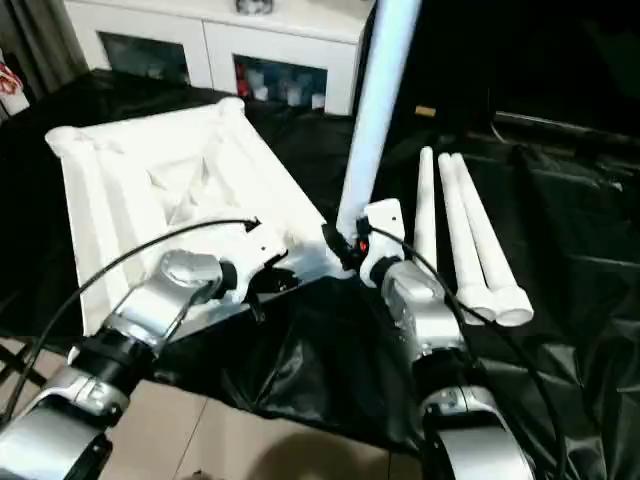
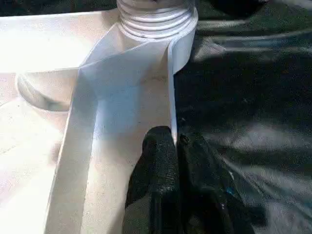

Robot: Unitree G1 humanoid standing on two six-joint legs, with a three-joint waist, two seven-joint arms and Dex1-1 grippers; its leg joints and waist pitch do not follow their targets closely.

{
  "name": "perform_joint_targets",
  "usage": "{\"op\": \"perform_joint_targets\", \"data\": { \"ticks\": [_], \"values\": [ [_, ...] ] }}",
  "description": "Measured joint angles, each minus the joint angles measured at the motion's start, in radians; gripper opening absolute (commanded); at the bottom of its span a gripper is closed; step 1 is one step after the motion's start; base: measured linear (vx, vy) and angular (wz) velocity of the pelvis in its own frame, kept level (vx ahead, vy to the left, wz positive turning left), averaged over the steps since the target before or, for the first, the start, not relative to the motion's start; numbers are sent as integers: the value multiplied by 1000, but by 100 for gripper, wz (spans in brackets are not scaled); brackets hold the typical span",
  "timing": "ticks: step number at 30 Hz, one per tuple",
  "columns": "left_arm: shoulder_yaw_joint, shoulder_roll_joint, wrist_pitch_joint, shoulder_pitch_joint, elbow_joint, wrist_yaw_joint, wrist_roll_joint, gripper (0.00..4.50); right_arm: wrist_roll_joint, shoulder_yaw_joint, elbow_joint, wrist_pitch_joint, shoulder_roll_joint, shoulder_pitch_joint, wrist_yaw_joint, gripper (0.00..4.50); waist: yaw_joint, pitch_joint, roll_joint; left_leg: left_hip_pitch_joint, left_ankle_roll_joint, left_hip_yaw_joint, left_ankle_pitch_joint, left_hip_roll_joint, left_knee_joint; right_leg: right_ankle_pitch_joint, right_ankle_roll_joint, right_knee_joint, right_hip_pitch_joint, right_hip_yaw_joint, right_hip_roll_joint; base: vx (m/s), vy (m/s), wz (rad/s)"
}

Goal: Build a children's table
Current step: Insert table leg to table base

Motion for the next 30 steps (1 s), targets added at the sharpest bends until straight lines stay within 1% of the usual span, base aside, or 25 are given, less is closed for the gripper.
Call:
{"op": "perform_joint_targets", "data": {
  "ticks": [2,3,7,9,11,12,15,20,25,26,27,28,30],
  "values": [
    [-2,20,-12,6,-10,-35,-7,0,16,5,-41,12,-21,28,62,299,4,1,1,-2,4,0,2,0,0,0,0,0,-1,0,0,0,0,0],
    [-3,33,-22,8,-12,-60,-16,0,24,18,-66,28,-46,41,110,299,5,1,2,-4,5,0,3,0,0,0,0,0,-3,0,0,0,0,0],
    [-4,50,-38,10,-15,-98,-24,0,29,27,-98,45,-69,54,165,299,8,1,2,-9,8,0,5,0,0,1,1,1,-8,-1,-1,0,0,0],
    [-11,64,-68,13,-15,-130,-25,0,28,50,-121,48,-99,65,206,299,11,1,2,-11,8,0,5,0,1,1,1,1,-9,-2,-1,0,0,0],
    [-25,100,-116,17,-15,-213,-38,0,25,98,-187,58,-171,100,312,299,20,2,3,-11,9,0,5,0,1,1,1,0,-9,-2,-1,0,0,0],
    [-25,113,-130,22,-15,-247,-46,0,25,108,-212,67,-187,113,353,299,24,2,3,-11,9,0,5,0,1,1,1,1,-9,-2,-1,0,0,0],
    [-35,125,-150,28,-17,-307,-55,0,28,128,-233,87,-195,134,415,299,34,2,4,-11,9,0,5,0,2,1,1,2,-9,-3,-1,0,0,0],
    [-64,132,-164,32,-29,-361,-64,0,7,182,-295,90,-242,154,473,299,34,2,7,-11,9,0,5,1,4,1,2,4,-8,-2,-1,0,0,0],
    [-77,136,-169,36,-38,-380,-66,0,-1,203,-324,92,-255,170,498,299,32,2,7,-9,9,0,6,1,5,2,2,4,-6,-2,-1,0,0,0],
    [-77,136,-172,36,-38,-383,-66,0,-2,207,-331,95,-259,172,498,286,32,2,7,-9,9,0,6,1,6,2,2,4,-6,-2,-1,0,0,0],
    [-77,136,-175,36,-37,-387,-66,0,-2,210,-338,102,-262,173,499,286,33,2,7,-9,9,0,6,1,6,2,2,4,-6,-2,-1,0,0,0],
    [-77,136,-180,36,-37,-389,-66,0,-2,210,-343,107,-264,175,500,265,33,2,7,-10,9,0,6,1,6,2,2,4,-6,-3,-1,0,0,0],
    [-77,137,-193,36,-30,-393,-66,0,2,210,-360,123,-268,183,503,260,35,2,7,-10,10,0,6,1,6,2,2,4,-6,-3,-1,0,0,0]
  ]
}}
